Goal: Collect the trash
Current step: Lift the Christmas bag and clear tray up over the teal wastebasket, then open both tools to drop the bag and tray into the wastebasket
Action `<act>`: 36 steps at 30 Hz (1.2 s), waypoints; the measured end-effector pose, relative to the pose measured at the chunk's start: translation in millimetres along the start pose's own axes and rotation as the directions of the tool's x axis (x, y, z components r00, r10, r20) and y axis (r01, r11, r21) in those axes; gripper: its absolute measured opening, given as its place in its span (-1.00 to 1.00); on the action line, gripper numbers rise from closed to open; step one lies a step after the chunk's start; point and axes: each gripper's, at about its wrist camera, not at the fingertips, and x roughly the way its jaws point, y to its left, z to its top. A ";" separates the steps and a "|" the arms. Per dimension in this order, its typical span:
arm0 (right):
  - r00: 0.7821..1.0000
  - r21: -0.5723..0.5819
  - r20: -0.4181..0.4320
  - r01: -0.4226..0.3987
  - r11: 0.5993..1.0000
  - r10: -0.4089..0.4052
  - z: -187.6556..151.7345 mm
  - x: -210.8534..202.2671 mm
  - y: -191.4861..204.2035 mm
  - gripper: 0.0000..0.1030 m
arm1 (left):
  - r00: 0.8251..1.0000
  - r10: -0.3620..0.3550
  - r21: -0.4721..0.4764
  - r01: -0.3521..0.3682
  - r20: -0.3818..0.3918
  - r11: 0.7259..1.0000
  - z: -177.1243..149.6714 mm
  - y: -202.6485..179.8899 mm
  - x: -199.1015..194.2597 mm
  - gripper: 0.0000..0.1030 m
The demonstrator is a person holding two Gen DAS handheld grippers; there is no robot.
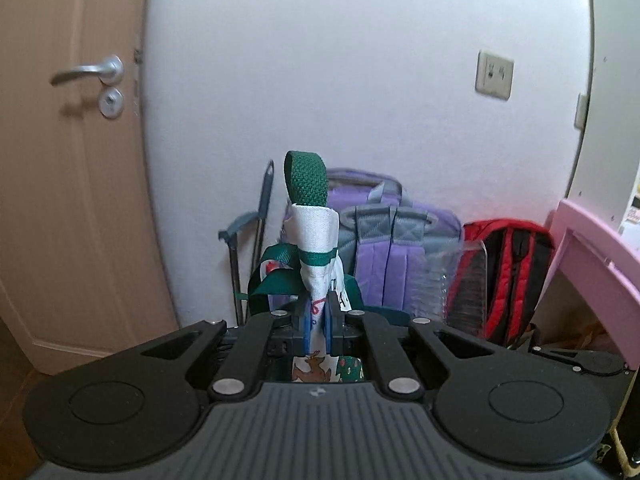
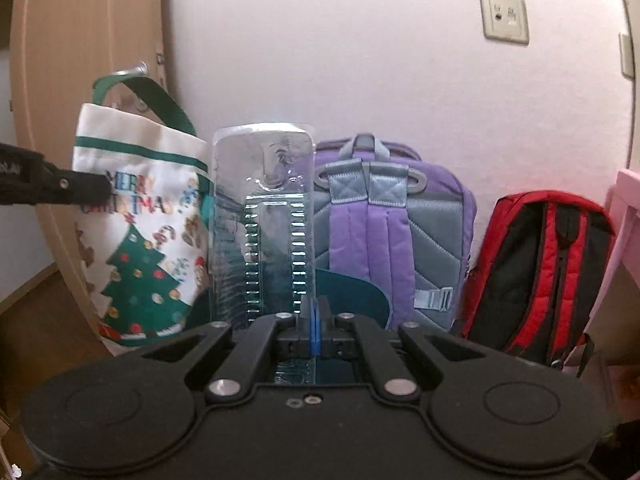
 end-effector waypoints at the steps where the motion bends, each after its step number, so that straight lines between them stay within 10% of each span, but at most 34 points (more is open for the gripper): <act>1: 1.000 0.000 -0.010 0.003 1.000 -0.003 -1.2 9.0 -1.8 -0.98 | 1.000 -0.004 -0.002 0.004 -0.014 1.000 -1.2 0.3 10.2 -0.88; 13: 0.989 -0.002 -0.150 -0.005 1.000 0.004 -29.5 89.6 -12.7 -0.98 | 0.971 -0.032 0.022 0.038 -0.236 0.999 -62.8 -0.4 119.0 -0.88; 26: 0.977 -0.049 -0.210 0.016 0.999 -0.026 -38.3 105.2 -10.8 -0.76 | 0.921 -0.057 0.008 0.065 -0.386 0.998 -83.7 -1.6 152.7 -0.81; 29: 0.978 -0.045 -0.205 0.016 0.999 -0.025 -37.8 98.9 -11.9 -0.63 | 0.920 -0.055 0.008 0.063 -0.388 0.998 -83.3 -2.2 148.6 -0.63; 33: 0.981 -0.051 -0.194 0.015 0.999 -0.025 -35.7 84.0 -10.6 -0.54 | 0.929 -0.052 -0.003 0.055 -0.367 0.998 -80.7 -1.7 135.8 0.25; 36: 0.983 -0.053 -0.185 0.009 0.999 -0.019 -34.1 68.2 -9.5 -0.51 | 0.934 -0.066 -0.022 0.062 -0.350 0.998 -77.5 -2.0 120.3 0.25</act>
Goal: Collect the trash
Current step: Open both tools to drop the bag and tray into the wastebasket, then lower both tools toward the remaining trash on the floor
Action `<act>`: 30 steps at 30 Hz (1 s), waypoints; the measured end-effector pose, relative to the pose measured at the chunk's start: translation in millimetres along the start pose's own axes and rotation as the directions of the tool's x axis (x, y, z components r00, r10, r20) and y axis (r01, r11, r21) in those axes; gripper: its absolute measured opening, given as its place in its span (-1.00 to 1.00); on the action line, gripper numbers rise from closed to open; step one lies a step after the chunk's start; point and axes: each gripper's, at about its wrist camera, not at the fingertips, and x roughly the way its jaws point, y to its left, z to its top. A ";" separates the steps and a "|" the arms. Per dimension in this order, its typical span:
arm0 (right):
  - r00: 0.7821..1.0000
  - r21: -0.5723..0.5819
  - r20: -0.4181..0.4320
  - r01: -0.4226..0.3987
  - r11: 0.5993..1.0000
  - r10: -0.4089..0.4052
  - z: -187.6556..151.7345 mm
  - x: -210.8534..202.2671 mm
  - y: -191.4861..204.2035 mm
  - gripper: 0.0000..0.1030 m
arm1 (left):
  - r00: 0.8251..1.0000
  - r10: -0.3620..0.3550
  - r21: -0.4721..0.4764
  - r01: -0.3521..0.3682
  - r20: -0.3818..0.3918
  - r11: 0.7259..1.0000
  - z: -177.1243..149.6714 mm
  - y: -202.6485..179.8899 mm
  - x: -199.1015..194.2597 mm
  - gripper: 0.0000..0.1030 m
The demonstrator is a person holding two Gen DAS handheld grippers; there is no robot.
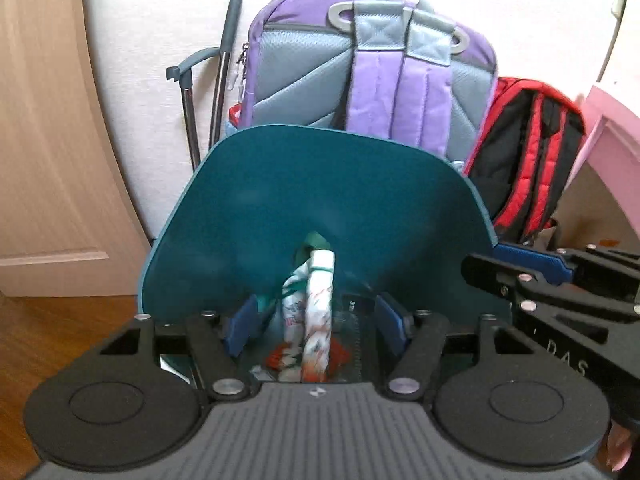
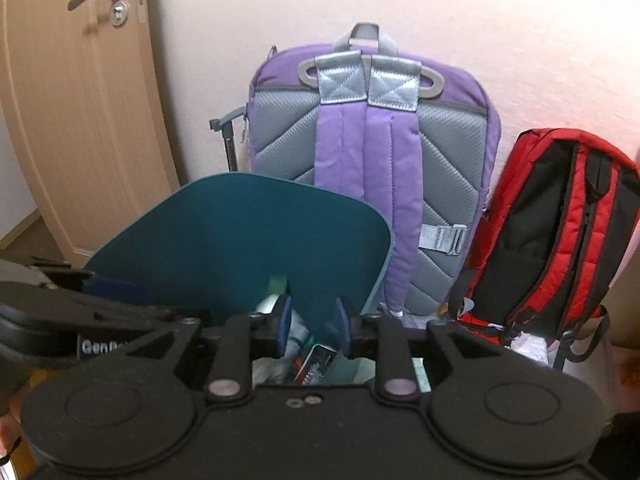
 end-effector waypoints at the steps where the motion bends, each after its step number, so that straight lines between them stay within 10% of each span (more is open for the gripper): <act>1: 1.000 -0.004 0.003 -0.001 1.000 0.001 -0.6 -6.3 0.4 -0.51 | 1.000 -0.001 -0.002 0.001 0.005 1.000 -1.6 -1.2 -6.7 0.25; 30: 0.990 -0.047 0.008 -0.138 0.989 0.138 -90.4 -166.9 44.3 -0.14 | 0.997 -0.014 0.061 0.009 0.081 0.998 -130.1 -2.4 -171.5 0.61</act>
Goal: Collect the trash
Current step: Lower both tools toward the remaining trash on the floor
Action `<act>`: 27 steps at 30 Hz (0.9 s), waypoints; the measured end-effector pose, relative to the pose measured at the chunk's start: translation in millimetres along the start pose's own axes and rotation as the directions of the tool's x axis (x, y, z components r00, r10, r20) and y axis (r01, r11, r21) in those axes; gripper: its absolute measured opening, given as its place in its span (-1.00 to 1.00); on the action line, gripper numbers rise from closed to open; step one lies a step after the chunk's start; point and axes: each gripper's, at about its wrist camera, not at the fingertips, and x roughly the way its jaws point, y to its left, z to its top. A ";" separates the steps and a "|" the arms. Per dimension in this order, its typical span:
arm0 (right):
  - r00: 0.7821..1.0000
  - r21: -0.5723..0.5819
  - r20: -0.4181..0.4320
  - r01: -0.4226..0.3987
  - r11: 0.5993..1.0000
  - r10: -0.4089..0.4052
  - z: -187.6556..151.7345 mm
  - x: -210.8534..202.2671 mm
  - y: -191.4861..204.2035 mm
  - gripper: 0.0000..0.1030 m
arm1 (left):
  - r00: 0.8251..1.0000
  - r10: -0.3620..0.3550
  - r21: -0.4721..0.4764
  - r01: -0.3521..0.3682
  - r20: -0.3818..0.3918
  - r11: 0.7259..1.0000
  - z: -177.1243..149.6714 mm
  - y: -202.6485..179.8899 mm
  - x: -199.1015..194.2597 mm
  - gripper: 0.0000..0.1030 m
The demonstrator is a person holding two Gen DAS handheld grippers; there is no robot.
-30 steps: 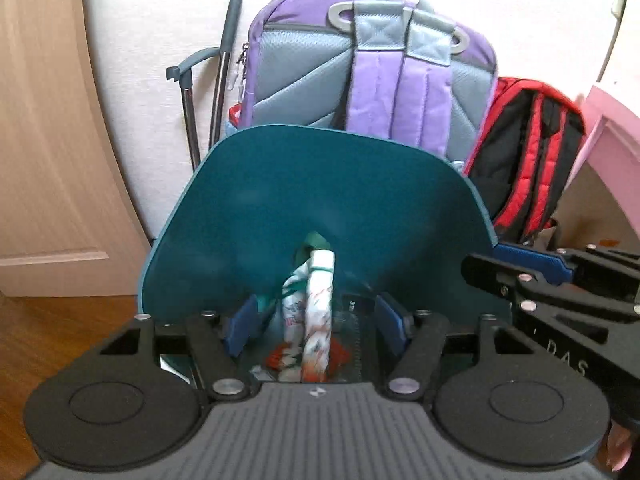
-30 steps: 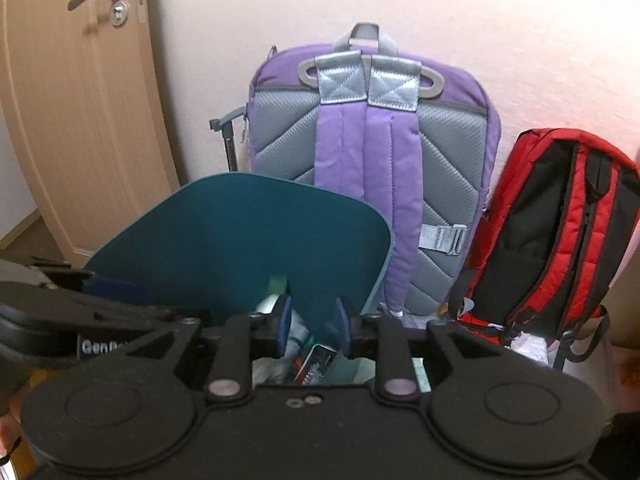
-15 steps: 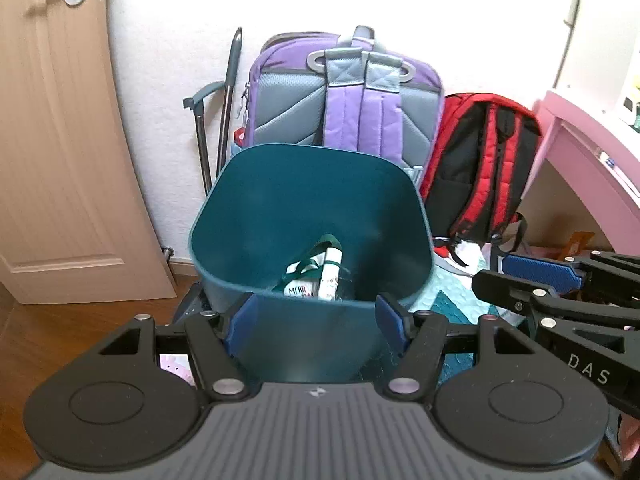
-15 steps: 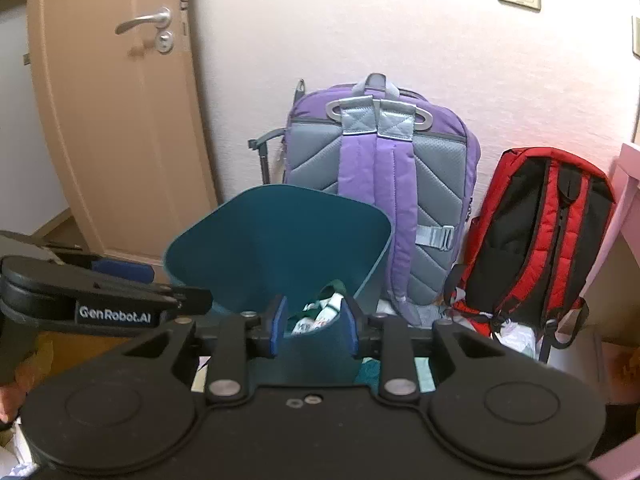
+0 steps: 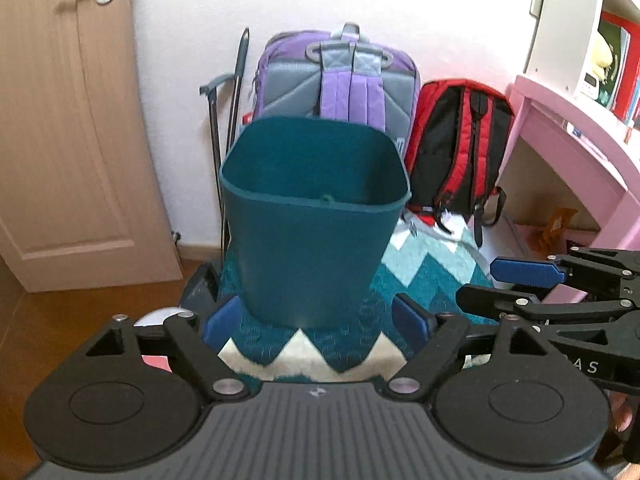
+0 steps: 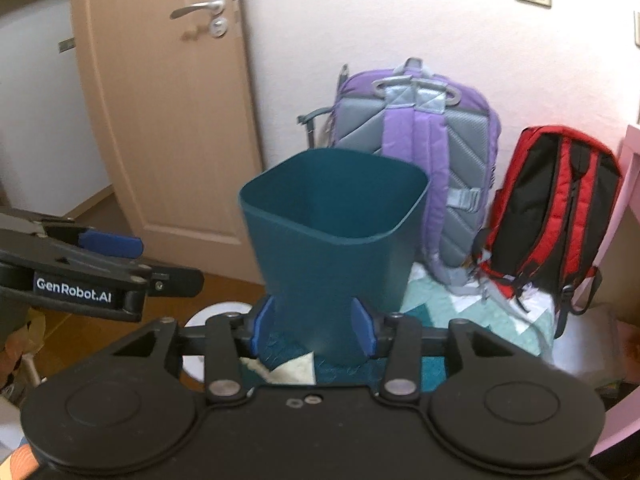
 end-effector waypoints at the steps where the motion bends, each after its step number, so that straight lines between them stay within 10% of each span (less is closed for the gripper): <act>1: 1.000 0.001 -0.006 -0.011 1.000 0.011 -5.6 0.2 2.8 -0.13 | 1.000 0.005 -0.001 -0.005 -0.003 1.000 -7.2 2.1 -0.5 0.61; 19: 0.970 0.019 -0.220 -0.100 0.995 0.101 -128.2 101.7 18.7 -0.05 | 0.985 0.021 -0.116 -0.041 -0.170 0.992 -123.1 91.8 113.2 0.99; 27: 0.918 0.045 -0.381 -0.103 0.994 0.112 -196.9 187.7 25.2 -0.05 | 0.923 0.004 -0.144 -0.064 -0.385 0.988 -180.1 140.4 208.5 0.99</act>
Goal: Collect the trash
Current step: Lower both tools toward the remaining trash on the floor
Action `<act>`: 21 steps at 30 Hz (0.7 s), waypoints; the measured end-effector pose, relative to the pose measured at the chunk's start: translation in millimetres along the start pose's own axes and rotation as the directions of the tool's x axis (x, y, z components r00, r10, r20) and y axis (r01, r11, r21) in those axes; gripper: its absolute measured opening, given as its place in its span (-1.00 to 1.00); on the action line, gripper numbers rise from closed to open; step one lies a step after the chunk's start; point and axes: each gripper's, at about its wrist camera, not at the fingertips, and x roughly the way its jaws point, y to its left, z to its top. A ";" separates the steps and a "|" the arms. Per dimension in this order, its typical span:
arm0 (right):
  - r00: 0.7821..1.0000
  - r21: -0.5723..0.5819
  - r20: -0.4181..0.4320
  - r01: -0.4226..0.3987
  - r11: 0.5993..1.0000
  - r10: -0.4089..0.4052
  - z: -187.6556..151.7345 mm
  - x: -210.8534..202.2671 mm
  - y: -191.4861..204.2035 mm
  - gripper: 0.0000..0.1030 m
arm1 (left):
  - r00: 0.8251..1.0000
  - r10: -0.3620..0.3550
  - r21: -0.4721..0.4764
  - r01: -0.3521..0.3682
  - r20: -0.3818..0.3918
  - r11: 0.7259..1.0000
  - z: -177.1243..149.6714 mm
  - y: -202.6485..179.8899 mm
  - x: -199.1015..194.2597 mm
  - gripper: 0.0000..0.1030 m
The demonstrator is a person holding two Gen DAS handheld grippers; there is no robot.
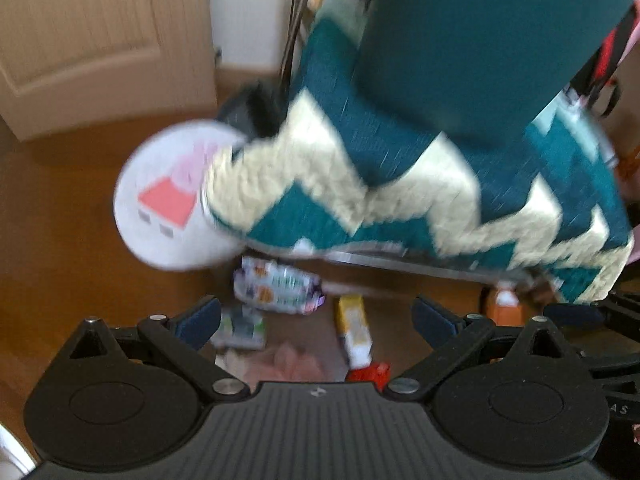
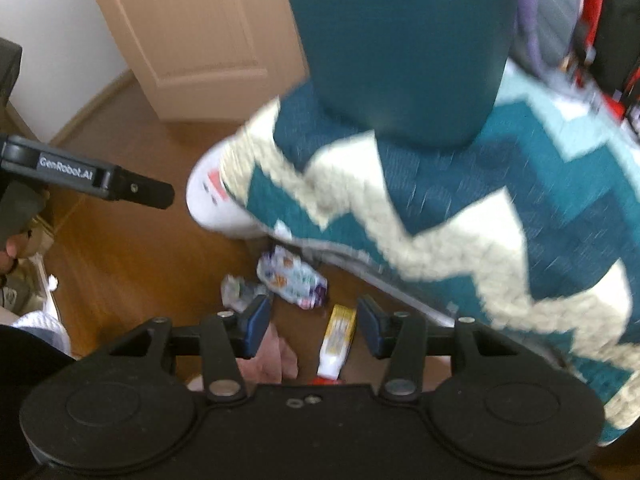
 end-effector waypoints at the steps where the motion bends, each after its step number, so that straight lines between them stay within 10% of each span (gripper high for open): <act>1: 1.000 0.016 -0.021 -0.002 1.000 0.002 -5.4 11.4 -1.6 -0.05 | 0.999 -0.004 0.002 0.004 -0.033 1.000 -0.7 4.6 14.6 0.99; 12: 0.950 0.226 -0.297 -0.026 0.974 0.094 -56.0 151.6 -34.3 -0.05 | 0.928 0.032 0.053 -0.014 -0.371 0.998 -36.8 29.4 171.6 0.99; 21: 0.884 0.315 -0.450 0.024 0.949 0.127 -95.1 243.5 -50.3 -0.06 | 0.879 0.032 0.063 -0.002 -0.475 0.998 -91.6 25.4 261.0 0.99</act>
